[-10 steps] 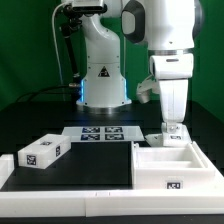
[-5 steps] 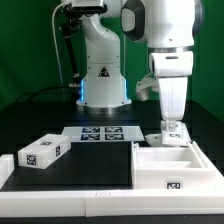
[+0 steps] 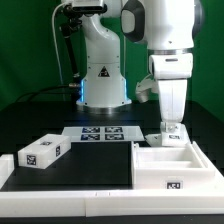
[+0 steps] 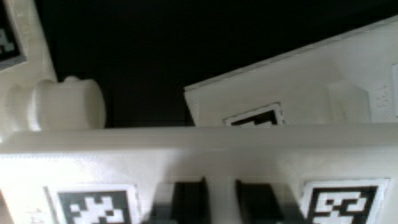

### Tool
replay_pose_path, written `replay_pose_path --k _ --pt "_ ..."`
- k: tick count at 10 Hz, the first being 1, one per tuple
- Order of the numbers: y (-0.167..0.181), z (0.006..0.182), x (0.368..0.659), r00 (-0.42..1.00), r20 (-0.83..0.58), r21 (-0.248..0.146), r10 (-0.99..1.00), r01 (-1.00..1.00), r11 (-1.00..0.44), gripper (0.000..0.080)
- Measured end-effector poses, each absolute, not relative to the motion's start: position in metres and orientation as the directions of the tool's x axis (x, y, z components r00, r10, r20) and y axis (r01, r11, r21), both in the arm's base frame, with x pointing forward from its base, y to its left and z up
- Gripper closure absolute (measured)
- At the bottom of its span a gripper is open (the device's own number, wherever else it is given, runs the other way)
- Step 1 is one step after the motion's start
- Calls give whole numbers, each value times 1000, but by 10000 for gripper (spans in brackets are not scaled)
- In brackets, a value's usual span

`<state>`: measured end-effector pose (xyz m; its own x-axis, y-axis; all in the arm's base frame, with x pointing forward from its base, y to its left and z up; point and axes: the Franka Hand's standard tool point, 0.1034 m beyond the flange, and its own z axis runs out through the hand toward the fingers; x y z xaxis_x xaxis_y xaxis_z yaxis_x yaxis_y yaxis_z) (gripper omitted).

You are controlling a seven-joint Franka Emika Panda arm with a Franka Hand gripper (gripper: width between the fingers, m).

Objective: Assemble cabinet

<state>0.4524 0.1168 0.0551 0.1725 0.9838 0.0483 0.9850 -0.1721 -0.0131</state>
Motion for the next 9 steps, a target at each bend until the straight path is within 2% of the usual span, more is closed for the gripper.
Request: replay_pose_path --k 9 --pt "117 56 453 170 48 -12 984 985 -170 729"
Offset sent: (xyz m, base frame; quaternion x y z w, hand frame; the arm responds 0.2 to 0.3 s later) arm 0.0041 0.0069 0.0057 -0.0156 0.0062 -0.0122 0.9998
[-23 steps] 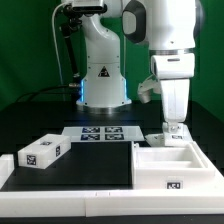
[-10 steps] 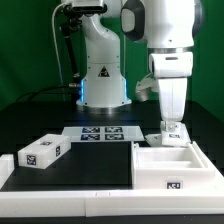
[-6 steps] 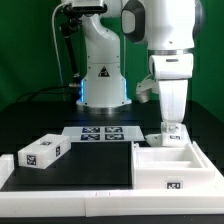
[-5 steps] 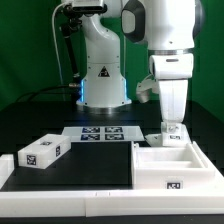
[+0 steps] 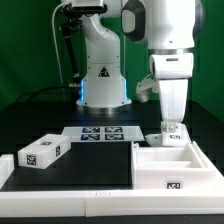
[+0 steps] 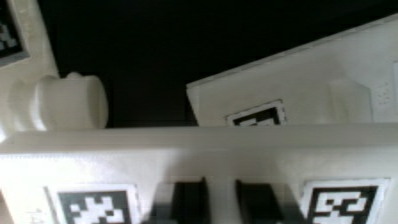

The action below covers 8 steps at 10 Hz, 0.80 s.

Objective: Assemble cabinet

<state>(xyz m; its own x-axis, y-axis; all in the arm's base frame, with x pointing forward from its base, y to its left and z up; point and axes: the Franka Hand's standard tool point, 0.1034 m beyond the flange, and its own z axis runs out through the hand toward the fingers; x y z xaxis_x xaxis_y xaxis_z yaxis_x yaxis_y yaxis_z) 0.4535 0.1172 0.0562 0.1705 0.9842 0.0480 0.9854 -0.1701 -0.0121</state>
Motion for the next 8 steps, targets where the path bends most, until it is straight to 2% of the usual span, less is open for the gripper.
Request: replay_pose_path --k 8 --pt "119 57 454 167 50 -11 985 986 -167 729"
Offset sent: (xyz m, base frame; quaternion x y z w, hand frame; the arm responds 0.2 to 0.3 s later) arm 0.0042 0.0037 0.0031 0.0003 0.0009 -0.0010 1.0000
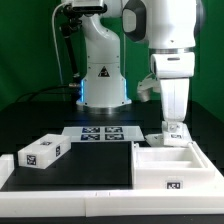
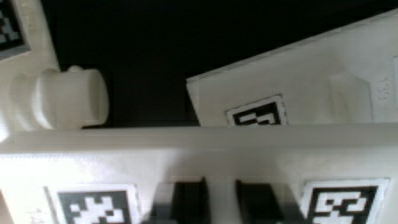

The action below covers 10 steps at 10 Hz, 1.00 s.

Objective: Assemble cabinet

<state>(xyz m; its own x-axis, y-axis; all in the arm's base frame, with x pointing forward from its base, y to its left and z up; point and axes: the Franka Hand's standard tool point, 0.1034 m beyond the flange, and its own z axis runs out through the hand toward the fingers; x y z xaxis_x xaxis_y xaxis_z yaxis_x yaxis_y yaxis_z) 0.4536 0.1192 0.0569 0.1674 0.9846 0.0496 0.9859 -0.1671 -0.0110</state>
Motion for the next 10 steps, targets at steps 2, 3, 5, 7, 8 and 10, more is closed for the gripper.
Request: replay_pose_path --k 2,3,5,7,8,10 --pt "119 56 453 168 49 -12 985 986 -168 729" --pt "119 57 454 167 49 -13 985 986 -166 729" --pt "116 58 455 163 44 -17 986 987 -163 729" --pt "113 59 458 169 44 -16 985 986 -169 729" --pt "114 60 460 171 44 -14 984 985 -171 729" --pt "115 57 462 173 48 -16 984 985 -172 729"
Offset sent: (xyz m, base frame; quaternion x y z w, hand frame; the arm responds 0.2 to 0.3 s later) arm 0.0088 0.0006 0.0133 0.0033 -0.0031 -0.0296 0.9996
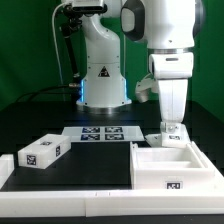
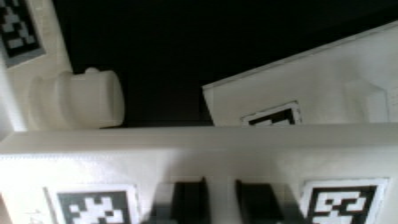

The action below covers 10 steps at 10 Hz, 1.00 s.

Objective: Assemble cabinet

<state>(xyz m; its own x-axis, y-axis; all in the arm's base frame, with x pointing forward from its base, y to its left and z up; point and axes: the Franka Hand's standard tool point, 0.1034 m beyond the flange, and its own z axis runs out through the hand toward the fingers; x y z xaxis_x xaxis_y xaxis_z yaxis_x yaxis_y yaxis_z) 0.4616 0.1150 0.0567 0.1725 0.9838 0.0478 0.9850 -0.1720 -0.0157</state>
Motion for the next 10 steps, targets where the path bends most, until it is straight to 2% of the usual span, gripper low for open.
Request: replay_pose_path --k 7,10 --pt "116 56 466 151 54 -10 987 988 -151 729" --pt "114 56 487 184 52 -17 982 983 -184 729"
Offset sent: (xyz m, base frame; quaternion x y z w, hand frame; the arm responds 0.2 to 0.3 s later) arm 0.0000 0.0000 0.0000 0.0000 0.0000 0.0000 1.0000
